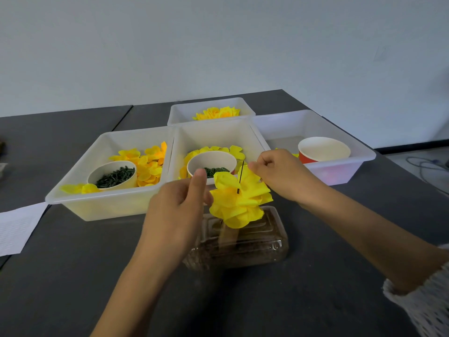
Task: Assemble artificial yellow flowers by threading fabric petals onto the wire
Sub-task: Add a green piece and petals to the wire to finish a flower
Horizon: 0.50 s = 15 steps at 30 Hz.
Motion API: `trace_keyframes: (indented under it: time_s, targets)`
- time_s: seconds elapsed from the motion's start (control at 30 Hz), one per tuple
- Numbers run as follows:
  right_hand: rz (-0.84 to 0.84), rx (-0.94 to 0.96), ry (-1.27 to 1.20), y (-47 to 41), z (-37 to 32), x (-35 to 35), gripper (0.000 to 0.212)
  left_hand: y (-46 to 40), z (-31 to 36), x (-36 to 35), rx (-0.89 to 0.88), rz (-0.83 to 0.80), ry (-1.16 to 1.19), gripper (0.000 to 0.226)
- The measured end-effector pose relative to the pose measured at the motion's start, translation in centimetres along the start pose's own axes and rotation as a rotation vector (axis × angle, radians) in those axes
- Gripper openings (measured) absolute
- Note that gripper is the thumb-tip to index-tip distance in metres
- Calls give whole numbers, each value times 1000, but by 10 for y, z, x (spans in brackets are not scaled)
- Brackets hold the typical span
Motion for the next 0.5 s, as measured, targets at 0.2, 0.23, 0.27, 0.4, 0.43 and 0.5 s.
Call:
trace_keyframes:
  time_s: [0.2, 0.23, 0.27, 0.4, 0.43, 0.5]
  targets:
    - [14, -11, 1, 2, 2, -1, 37, -4, 18, -9, -55, -21, -222, 51]
    - [19, -12, 0, 2, 3, -1, 38, -5, 18, -10, -54, -16, -239, 49]
    - [20, -15, -4, 3, 4, -2, 38, -6, 17, -10, -51, -12, -246, 47]
    - [1, -29, -60, 3, 8, -4, 37, -8, 12, -9, -40, -26, -224, 47]
    - [-2, -27, -73, 4, 8, -4, 36, -8, 11, -9, -20, -35, -196, 48]
    - [3, -18, -81, 4, 9, -4, 36, -9, 11, -8, 23, -45, -137, 55]
Point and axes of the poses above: each hand's wrist, its own y-axis away from the middle knuckle, its own x-axis out of the back of the hand, z = x × y, the point moved 1 cm from there along -y, towards the middle knuckle, and after that the axes turned 3 degrees about x, right-handed, at the moved point
